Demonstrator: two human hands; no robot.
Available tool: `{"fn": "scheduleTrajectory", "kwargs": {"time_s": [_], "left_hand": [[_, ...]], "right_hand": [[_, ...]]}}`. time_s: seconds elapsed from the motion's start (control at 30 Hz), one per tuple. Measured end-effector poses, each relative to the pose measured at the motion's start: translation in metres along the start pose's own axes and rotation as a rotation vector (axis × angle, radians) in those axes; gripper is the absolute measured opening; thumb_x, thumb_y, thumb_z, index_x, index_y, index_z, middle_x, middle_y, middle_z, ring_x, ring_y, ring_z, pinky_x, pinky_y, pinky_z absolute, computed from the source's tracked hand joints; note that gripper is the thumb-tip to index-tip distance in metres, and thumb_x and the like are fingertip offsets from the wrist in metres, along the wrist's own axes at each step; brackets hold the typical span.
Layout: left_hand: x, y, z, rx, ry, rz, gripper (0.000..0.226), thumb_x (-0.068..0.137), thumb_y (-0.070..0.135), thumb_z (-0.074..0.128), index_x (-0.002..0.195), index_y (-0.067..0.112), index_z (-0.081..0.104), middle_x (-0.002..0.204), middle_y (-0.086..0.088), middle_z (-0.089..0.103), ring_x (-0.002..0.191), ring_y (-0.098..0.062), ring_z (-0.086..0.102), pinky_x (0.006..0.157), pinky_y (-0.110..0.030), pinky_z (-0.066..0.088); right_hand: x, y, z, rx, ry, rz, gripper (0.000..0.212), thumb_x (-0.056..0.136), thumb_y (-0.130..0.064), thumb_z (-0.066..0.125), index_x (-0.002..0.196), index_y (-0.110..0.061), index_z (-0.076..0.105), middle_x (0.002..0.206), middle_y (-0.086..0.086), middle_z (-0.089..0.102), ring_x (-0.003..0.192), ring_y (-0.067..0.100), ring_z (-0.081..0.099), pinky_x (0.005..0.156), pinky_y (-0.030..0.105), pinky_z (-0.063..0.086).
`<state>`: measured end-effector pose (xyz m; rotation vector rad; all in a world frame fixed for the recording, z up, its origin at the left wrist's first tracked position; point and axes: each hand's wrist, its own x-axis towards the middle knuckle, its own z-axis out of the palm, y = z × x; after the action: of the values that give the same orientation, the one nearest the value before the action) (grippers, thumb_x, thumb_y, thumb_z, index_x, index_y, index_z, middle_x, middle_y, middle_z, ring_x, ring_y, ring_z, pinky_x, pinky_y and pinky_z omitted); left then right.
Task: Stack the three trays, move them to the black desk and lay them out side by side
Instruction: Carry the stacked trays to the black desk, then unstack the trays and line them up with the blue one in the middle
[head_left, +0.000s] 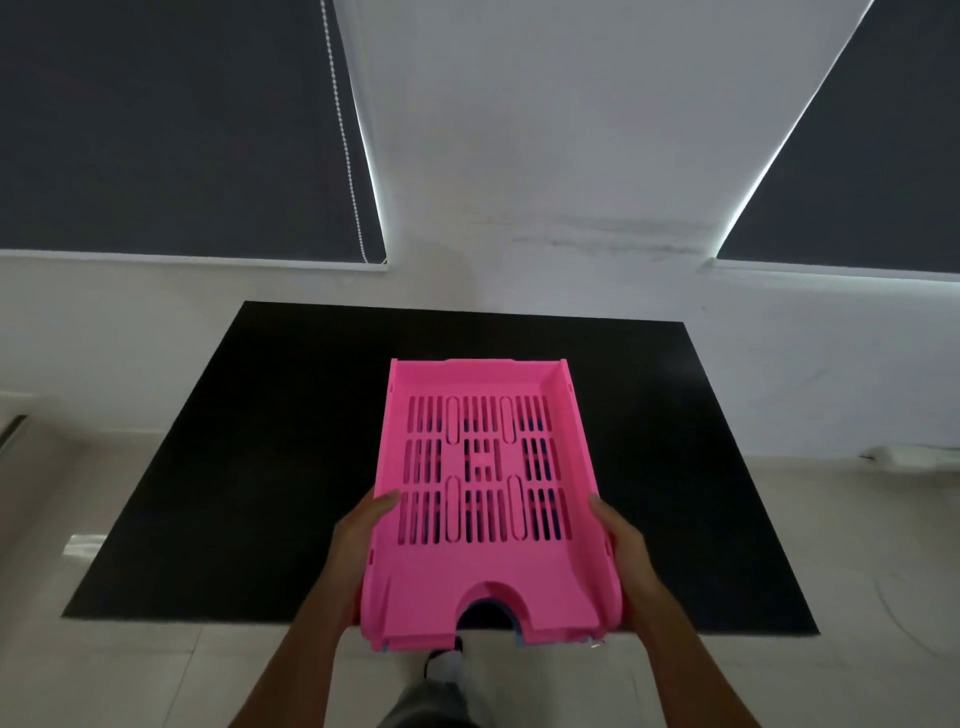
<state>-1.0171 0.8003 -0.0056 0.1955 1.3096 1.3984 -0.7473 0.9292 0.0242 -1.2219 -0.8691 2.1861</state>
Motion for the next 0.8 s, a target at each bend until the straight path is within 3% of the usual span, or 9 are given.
{"fn": "scheduleTrajectory", "kwargs": {"time_s": [0.13, 0.23, 0.37, 0.47, 0.53, 0.63, 0.73, 0.8], "left_hand": [[0.046, 0.040, -0.013, -0.025, -0.039, -0.024, 0.053, 0.083, 0.028, 0.071, 0.130, 0.006, 0.061, 0.118, -0.028, 0.067, 0.098, -0.041, 0.067, 0.085, -0.055, 0.055], [0.072, 0.061, -0.019, 0.028, -0.075, -0.031, 0.056, 0.079, 0.031, 0.071, 0.130, 0.010, 0.060, 0.119, -0.026, 0.067, 0.099, -0.041, 0.067, 0.087, -0.057, 0.054], [0.094, 0.079, -0.015, 0.109, -0.076, -0.005, 0.056, 0.077, 0.037, 0.071, 0.128, 0.013, 0.062, 0.118, -0.025, 0.069, 0.098, -0.039, 0.070, 0.092, -0.062, 0.051], [0.100, 0.087, -0.013, 0.165, -0.065, 0.036, 0.056, 0.081, 0.038, 0.072, 0.132, 0.020, 0.060, 0.114, -0.020, 0.072, 0.098, -0.038, 0.070, 0.094, -0.064, 0.050], [0.102, 0.091, -0.013, 0.199, -0.029, 0.120, 0.056, 0.080, 0.033, 0.068, 0.135, 0.031, 0.056, 0.110, -0.014, 0.074, 0.097, -0.037, 0.072, 0.089, -0.060, 0.053], [0.099, 0.097, -0.004, 0.205, -0.033, 0.188, 0.055, 0.086, 0.025, 0.061, 0.139, 0.031, 0.053, 0.113, -0.011, 0.074, 0.101, -0.035, 0.071, 0.089, -0.058, 0.055], [0.096, 0.102, 0.011, 0.255, -0.035, 0.219, 0.047, 0.091, 0.022, 0.057, 0.138, 0.025, 0.053, 0.111, -0.010, 0.073, 0.098, -0.032, 0.072, 0.083, -0.050, 0.058], [0.093, 0.108, 0.019, 0.248, -0.032, 0.238, 0.042, 0.094, 0.019, 0.054, 0.136, 0.025, 0.055, 0.109, -0.012, 0.073, 0.096, -0.033, 0.072, 0.079, -0.048, 0.058]], "right_hand": [[0.043, -0.019, 0.029, 0.020, 0.037, 0.033, 0.047, 0.098, -0.035, 0.045, 0.125, 0.001, 0.058, 0.100, 0.021, 0.074, 0.084, 0.035, 0.072, 0.070, 0.044, 0.060], [0.068, -0.030, 0.042, 0.029, 0.057, 0.024, 0.050, 0.096, -0.036, 0.048, 0.127, 0.001, 0.058, 0.107, 0.025, 0.071, 0.091, 0.038, 0.070, 0.079, 0.048, 0.059], [0.092, -0.038, 0.048, 0.019, 0.089, 0.029, 0.051, 0.094, -0.035, 0.050, 0.127, 0.003, 0.058, 0.113, 0.029, 0.068, 0.092, 0.039, 0.068, 0.079, 0.048, 0.059], [0.096, -0.038, 0.050, -0.029, 0.128, 0.004, 0.060, 0.086, -0.041, 0.062, 0.127, 0.002, 0.059, 0.125, 0.034, 0.061, 0.098, 0.042, 0.065, 0.085, 0.053, 0.056], [0.095, -0.039, 0.049, -0.146, 0.208, -0.108, 0.060, 0.078, -0.043, 0.073, 0.127, -0.010, 0.062, 0.127, 0.024, 0.064, 0.099, 0.034, 0.070, 0.087, 0.051, 0.056], [0.091, -0.047, 0.053, -0.371, 0.314, -0.315, 0.046, 0.093, -0.027, 0.061, 0.138, -0.034, 0.052, 0.139, -0.003, 0.060, 0.111, 0.016, 0.066, 0.094, 0.046, 0.055], [0.086, -0.062, 0.071, -0.434, 0.186, -0.346, 0.036, 0.098, -0.023, 0.053, 0.114, -0.054, 0.059, 0.104, -0.017, 0.074, 0.089, 0.010, 0.073, 0.076, 0.034, 0.062], [0.083, -0.072, 0.072, -0.440, 0.173, -0.386, 0.039, 0.099, -0.019, 0.052, 0.106, -0.056, 0.060, 0.097, -0.020, 0.074, 0.085, 0.008, 0.073, 0.072, 0.030, 0.062]]}}
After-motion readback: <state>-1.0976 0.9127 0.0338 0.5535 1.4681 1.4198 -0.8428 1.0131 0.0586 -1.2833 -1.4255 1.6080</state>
